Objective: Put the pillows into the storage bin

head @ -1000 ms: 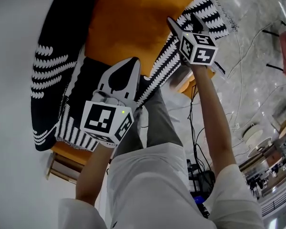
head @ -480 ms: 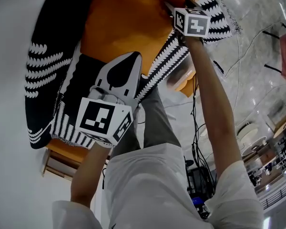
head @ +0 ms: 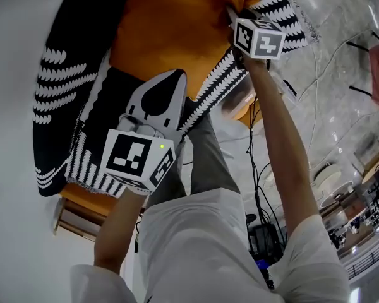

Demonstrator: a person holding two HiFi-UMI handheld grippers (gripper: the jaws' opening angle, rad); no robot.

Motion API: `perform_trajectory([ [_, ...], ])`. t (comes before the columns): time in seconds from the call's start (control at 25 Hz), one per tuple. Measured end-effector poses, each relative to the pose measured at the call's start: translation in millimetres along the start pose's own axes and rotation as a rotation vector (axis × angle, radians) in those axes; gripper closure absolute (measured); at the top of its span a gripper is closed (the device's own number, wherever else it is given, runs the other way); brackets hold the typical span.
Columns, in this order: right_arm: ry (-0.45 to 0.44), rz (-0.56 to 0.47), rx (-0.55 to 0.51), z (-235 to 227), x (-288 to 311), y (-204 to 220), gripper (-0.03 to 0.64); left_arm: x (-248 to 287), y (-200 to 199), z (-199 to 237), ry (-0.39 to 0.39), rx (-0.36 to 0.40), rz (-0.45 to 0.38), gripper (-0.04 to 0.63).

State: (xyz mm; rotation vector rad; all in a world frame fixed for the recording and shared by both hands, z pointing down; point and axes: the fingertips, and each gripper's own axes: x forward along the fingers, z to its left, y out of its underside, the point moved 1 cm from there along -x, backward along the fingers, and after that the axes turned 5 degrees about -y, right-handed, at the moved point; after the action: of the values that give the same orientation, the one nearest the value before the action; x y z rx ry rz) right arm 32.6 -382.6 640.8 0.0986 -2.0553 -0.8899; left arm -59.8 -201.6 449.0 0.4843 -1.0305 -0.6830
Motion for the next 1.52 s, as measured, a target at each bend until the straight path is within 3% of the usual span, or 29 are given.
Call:
perform_trajectory([
  [0.28,0.001,-0.044,0.025,31.9,-35.4,-2.9,0.568,-28.7,0.7,1.6,-0.002,0.021,-0.008,0.586],
  [0.64,0.011,-0.130,0.096,74.7,-107.8,22.7,0.572,-65.4,18.8,-13.9,-0.014,0.049,-0.029,0.586],
  [1.12,-0.066,-0.228,0.000,168.3,-177.2,-0.1,0.575,-124.4,25.8,-33.0,-0.005,0.071,-0.087,0.586],
  [1.32,-0.038,-0.285,-0.065,204.6,-225.1,-12.9,0.577,-167.2,31.9,-31.0,-0.012,0.077,-0.134,0.586],
  [1.52,0.021,-0.296,-0.100,202.7,-275.6,-16.8,0.577,-192.7,37.0,-46.8,0.009,0.102,-0.144,0.586],
])
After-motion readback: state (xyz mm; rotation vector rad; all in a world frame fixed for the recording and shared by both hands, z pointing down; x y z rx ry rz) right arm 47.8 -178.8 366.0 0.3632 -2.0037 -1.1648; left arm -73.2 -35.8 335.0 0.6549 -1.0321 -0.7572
